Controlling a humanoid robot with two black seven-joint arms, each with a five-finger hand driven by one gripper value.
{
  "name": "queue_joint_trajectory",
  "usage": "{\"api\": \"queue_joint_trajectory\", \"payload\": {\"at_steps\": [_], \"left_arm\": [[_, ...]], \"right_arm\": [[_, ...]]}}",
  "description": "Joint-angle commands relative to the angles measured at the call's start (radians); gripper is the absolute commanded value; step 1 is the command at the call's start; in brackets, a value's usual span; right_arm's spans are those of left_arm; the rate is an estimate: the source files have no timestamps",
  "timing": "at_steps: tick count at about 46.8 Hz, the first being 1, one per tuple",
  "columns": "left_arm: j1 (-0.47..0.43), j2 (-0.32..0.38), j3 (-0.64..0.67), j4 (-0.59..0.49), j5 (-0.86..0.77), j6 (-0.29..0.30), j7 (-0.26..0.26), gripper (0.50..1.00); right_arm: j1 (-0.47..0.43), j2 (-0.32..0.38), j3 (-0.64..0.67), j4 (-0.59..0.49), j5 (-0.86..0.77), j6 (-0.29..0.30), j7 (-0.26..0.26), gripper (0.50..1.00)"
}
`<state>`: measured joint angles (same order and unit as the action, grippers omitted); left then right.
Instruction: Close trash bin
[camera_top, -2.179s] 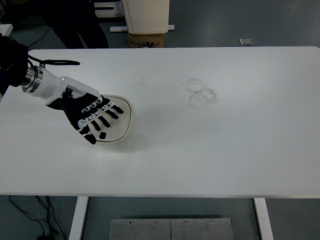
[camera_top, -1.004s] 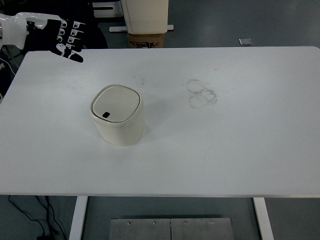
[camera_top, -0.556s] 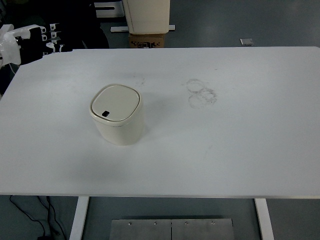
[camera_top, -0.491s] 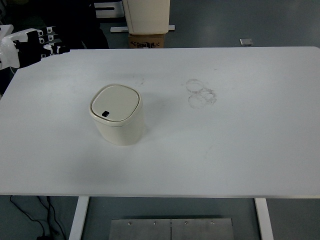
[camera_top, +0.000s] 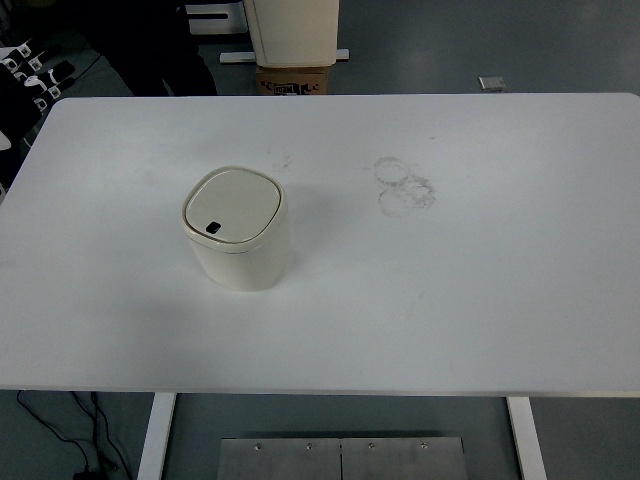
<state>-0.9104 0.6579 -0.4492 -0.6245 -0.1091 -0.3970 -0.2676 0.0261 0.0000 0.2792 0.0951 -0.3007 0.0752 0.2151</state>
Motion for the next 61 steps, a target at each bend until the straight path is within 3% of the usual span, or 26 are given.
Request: {"api": "queue_joint_trajectory", "payload": {"at_steps": [1, 18, 61], "left_arm": [[0.042, -0.02, -0.019, 0.014, -0.021, 0.0, -0.042, 1.0], [0.142, -0.096, -0.094, 0.157, -0.121, -0.006, -0.047, 1.0], [0.154, -0.107, -0.135, 0.158, -0.119, -0.013, -0.047, 1.0]], "right_arm": [[0.0, 0.0, 0.0, 0.0, 0.0, 0.0, 0.0, 0.991], [0.0, 0.0, 0.0, 0.0, 0.0, 0.0, 0.0, 0.991], [0.008, 0.0, -0.003, 0.002, -0.006, 0.0, 0.001, 0.991]]}}
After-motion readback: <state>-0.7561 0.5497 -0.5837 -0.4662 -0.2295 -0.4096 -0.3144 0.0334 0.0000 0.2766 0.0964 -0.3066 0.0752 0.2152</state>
